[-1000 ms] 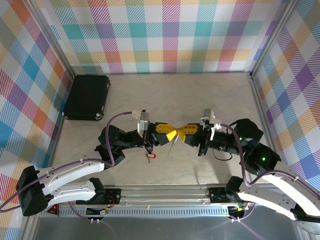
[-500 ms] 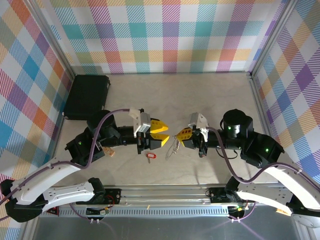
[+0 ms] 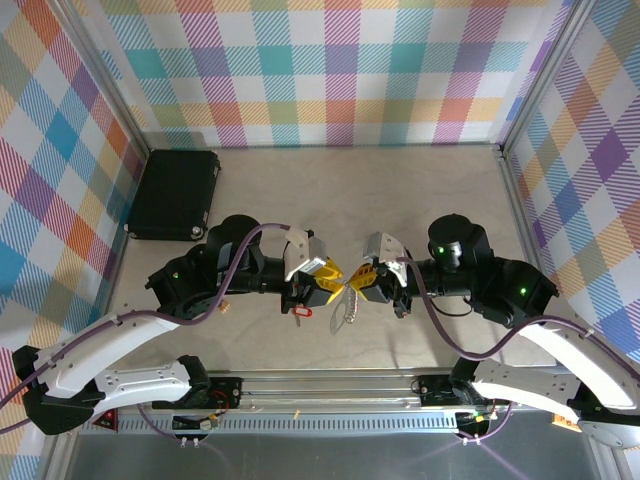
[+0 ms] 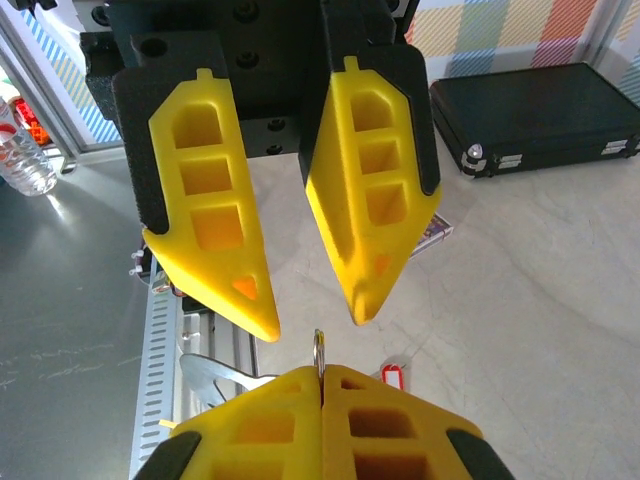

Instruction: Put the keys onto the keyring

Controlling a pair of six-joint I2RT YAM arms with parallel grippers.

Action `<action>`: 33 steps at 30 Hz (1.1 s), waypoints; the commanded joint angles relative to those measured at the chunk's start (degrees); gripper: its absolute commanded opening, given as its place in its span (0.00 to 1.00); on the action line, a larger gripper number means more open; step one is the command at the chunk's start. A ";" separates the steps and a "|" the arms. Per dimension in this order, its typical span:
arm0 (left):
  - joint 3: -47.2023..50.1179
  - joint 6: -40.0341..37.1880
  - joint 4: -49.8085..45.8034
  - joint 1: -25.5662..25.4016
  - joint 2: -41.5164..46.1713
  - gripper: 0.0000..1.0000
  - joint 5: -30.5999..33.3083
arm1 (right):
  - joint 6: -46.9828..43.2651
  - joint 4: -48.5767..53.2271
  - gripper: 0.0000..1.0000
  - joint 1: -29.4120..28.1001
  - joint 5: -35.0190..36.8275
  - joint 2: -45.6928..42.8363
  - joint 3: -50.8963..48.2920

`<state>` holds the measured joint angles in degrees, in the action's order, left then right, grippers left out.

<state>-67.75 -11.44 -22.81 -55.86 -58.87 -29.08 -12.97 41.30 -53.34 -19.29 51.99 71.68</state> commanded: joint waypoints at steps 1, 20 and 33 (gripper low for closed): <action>0.07 -0.42 0.56 -0.57 0.05 0.27 -1.42 | -1.52 -0.78 0.00 -0.45 -1.89 0.06 2.08; 3.04 1.66 6.37 -0.57 -0.61 0.01 -1.60 | -1.18 -2.43 0.00 -1.14 -2.82 -0.39 0.61; 12.61 11.36 27.73 -0.57 5.09 0.00 -2.90 | 11.07 -16.53 0.48 -1.24 3.08 -7.97 -7.41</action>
<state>-56.66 -3.99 -5.32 -55.92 -56.07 -30.85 -7.68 32.75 -54.26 -18.37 46.98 66.41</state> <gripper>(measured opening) 0.063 0.462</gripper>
